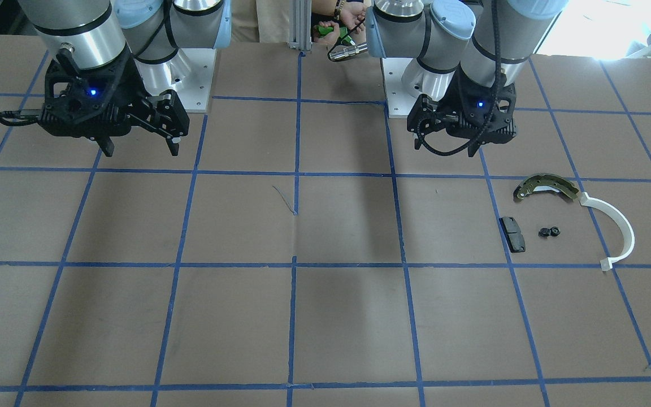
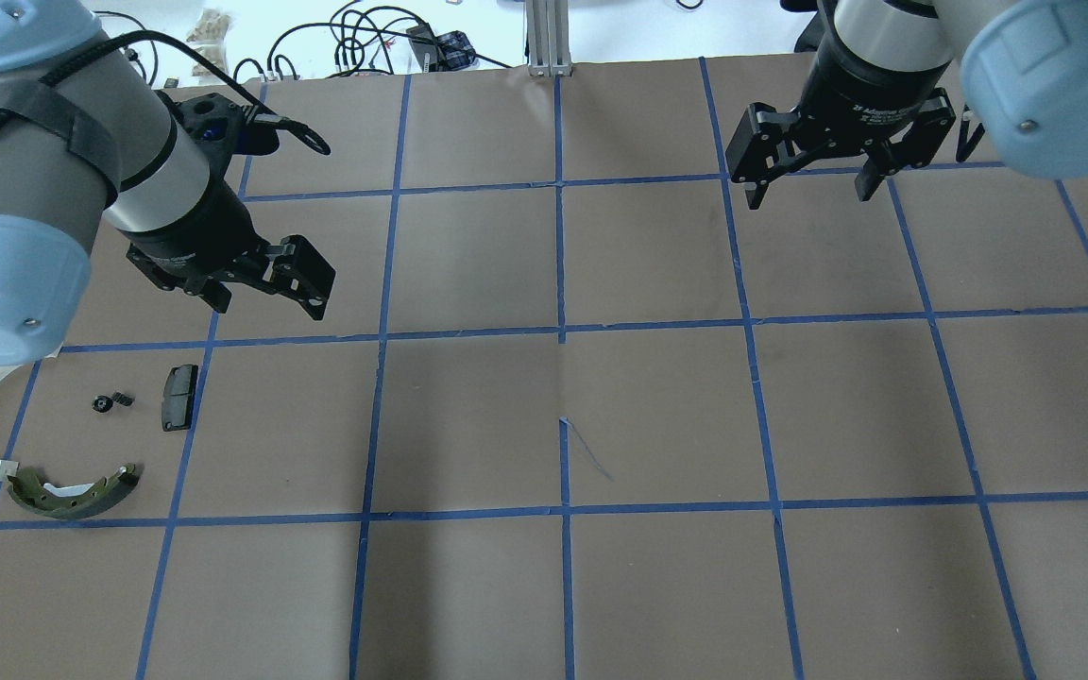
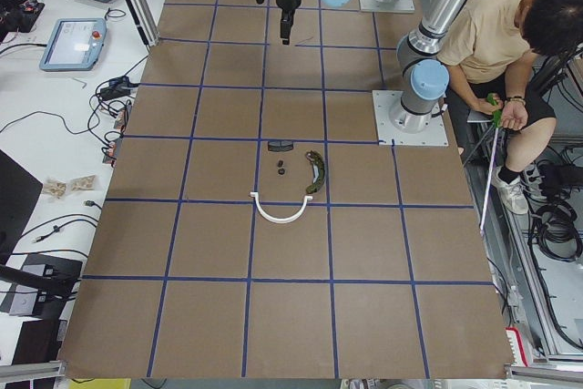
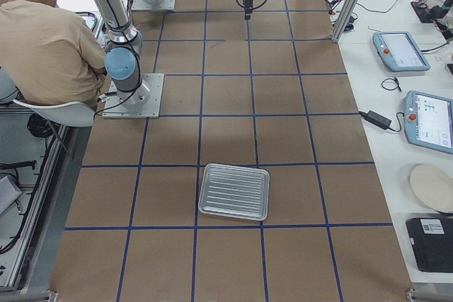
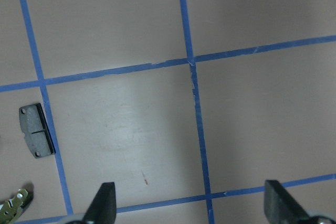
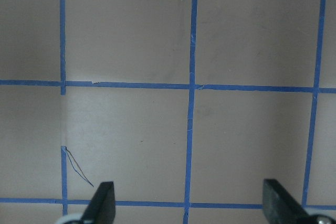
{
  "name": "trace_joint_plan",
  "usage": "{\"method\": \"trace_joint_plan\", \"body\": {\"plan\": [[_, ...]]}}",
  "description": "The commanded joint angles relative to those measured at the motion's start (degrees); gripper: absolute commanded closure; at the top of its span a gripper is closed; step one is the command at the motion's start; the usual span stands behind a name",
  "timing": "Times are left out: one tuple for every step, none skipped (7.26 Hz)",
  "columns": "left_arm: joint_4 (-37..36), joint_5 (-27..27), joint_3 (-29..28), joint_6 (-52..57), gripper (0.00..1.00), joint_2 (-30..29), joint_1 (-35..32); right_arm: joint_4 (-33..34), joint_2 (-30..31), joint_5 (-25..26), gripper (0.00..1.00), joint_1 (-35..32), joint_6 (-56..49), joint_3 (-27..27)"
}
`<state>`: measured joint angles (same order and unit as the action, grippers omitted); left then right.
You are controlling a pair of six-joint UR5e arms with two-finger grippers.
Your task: Place bearing gear from tray to pile
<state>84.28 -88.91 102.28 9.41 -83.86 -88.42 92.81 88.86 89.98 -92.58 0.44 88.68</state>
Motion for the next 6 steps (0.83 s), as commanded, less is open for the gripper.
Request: {"method": "trace_joint_plan", "body": {"plan": [[5.61,-0.04,-2.78,-0.62,0.00,1.50,-0.61,0.09,0.09,0.02,0.00,0.03,-0.09,0.00],[6.15,-0.04,-2.79,-0.79,0.00,1.77,-0.61,0.36,0.09,0.02,0.00,0.03,-0.18,0.00],[6.07,0.31,-2.70,-1.75,0.00,1.77,-0.61,0.36,0.00,0.02,0.00,0.03,-0.09,0.00],[6.07,0.58,-2.62,-2.98,0.00,1.51,-0.70,0.45,0.00,0.02,0.00,0.03,-0.09,0.00],[6.07,0.67,-2.70,-2.99,0.00,1.42,-0.70,0.45,0.00,-0.07,0.00,0.03,-0.09,0.00],[6.07,0.75,-2.62,-2.99,0.00,1.42,-0.70,0.45,0.00,-0.07,0.00,0.03,-0.09,0.00]]}}
